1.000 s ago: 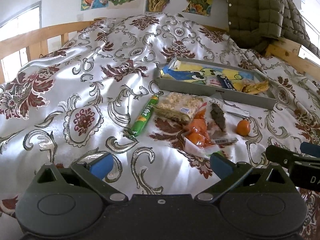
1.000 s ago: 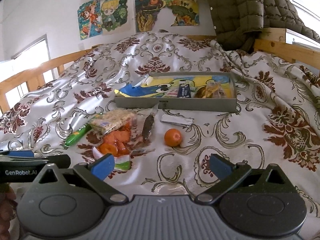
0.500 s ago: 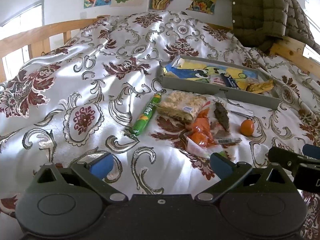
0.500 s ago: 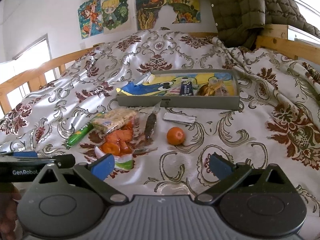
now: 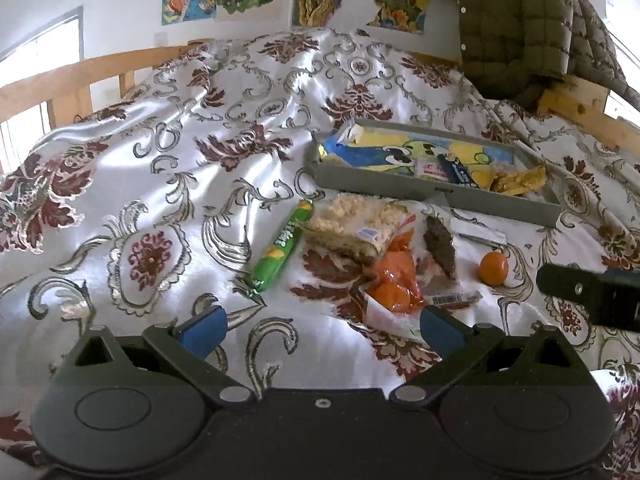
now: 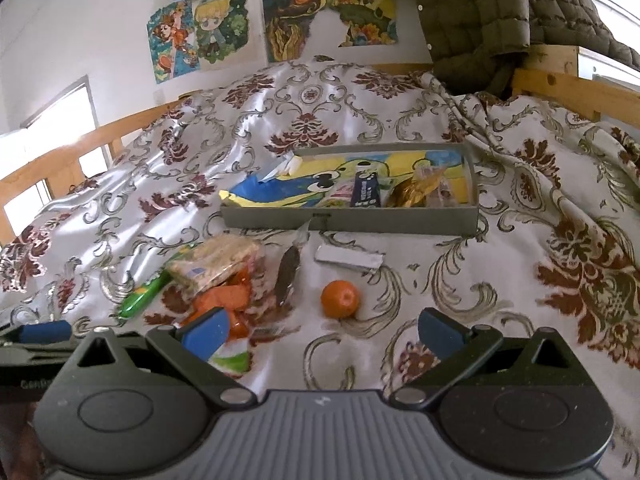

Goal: Organize snacks
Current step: 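Grasp the orange chips bag with the left tool while the right tool grasps the mandarin orange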

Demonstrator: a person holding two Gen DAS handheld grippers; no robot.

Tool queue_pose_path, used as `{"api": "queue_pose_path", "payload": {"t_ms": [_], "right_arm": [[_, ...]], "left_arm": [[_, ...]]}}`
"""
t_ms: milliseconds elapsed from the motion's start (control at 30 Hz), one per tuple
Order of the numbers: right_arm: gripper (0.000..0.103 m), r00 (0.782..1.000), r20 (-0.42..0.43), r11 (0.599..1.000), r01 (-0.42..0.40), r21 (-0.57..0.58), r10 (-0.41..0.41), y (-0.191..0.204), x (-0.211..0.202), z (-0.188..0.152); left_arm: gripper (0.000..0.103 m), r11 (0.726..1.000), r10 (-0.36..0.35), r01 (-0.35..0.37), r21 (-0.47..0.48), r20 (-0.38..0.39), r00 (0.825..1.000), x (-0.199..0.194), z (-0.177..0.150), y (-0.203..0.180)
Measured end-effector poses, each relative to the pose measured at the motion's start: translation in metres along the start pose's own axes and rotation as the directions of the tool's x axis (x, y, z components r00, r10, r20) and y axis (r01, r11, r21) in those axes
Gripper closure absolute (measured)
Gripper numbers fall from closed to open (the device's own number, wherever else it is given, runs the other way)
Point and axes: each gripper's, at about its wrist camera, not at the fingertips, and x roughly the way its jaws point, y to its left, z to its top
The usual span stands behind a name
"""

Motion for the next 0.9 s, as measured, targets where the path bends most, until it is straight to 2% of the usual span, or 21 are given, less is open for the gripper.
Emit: {"api": "queue_pose_path", "payload": {"t_ms": [167, 333, 433, 600, 700, 800, 900], "right_arm": [[0.0, 1.0, -0.017, 1.0, 0.0, -0.024, -0.001, -0.011, 0.015, 0.007], [0.0, 0.997, -0.079, 1.0, 0.016, -0.013, -0.017, -0.025, 0.035, 0.009], [0.0, 0.996, -0.086, 0.999, 0.013, -0.029, -0.016, -0.026, 0.044, 0.011], [0.002, 0.996, -0.085, 0.999, -0.001, -0.042, -0.003, -0.027, 0.055, 0.012], [0.007, 0.996, -0.089, 0.999, -0.014, -0.052, 0.009, -0.028, 0.064, 0.012], [0.012, 0.995, -0.097, 0.998, -0.022, -0.061, 0.016, -0.03, 0.075, 0.012], [0.021, 0.994, -0.107, 0.998, -0.031, -0.048, 0.026, -0.033, 0.082, 0.013]], "left_arm": [[0.001, 1.0, -0.009, 0.009, -0.004, 0.0, 1.0, 0.015, 0.006, -0.005], [0.001, 0.998, -0.058, 0.058, 0.001, -0.005, 0.998, 0.029, 0.013, -0.009], [0.001, 0.997, -0.081, 0.081, 0.015, -0.009, 0.997, 0.037, 0.015, -0.014], [0.001, 0.994, -0.099, 0.101, 0.036, -0.053, 0.994, 0.056, 0.019, -0.023], [0.001, 0.993, -0.102, 0.106, 0.044, -0.074, 0.992, 0.067, 0.022, -0.026], [0.011, 0.993, -0.102, 0.106, 0.046, -0.091, 0.991, 0.075, 0.025, -0.028], [0.021, 0.993, -0.097, 0.104, 0.052, -0.112, 0.989, 0.083, 0.027, -0.03]]}}
